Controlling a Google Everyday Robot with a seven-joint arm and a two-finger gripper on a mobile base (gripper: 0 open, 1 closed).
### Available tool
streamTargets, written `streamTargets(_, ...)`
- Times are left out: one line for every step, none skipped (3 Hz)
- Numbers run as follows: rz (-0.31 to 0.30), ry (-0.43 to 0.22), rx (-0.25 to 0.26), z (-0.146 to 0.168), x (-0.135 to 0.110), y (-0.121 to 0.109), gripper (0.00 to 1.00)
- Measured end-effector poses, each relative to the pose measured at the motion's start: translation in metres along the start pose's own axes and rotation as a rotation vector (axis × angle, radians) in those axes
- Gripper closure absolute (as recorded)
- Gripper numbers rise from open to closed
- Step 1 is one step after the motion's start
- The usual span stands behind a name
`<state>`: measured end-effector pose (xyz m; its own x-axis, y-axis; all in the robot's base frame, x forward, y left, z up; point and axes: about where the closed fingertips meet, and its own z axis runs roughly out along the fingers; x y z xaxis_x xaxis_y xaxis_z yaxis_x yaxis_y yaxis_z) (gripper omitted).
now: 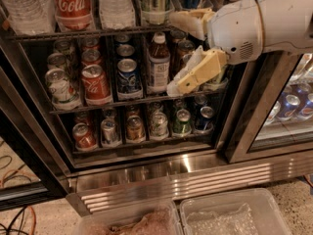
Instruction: Pick water bottle from top shelf of fridge
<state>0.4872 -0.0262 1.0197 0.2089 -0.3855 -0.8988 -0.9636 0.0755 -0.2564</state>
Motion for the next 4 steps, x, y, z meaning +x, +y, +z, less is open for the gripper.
streamTargets(-0.016, -0.015, 0.009, 0.004, -0.008, -0.003, 0.00)
streamTargets(-0.026, -0.051, 0.040, 0.006, -0.016, -0.003, 0.00)
streamTargets(-0.020, -0.090, 0.067, 0.014, -0.020, -0.003, 0.00)
streamTargets(-0.007, -0.125, 0.087, 0.025, -0.022, -0.006, 0.00)
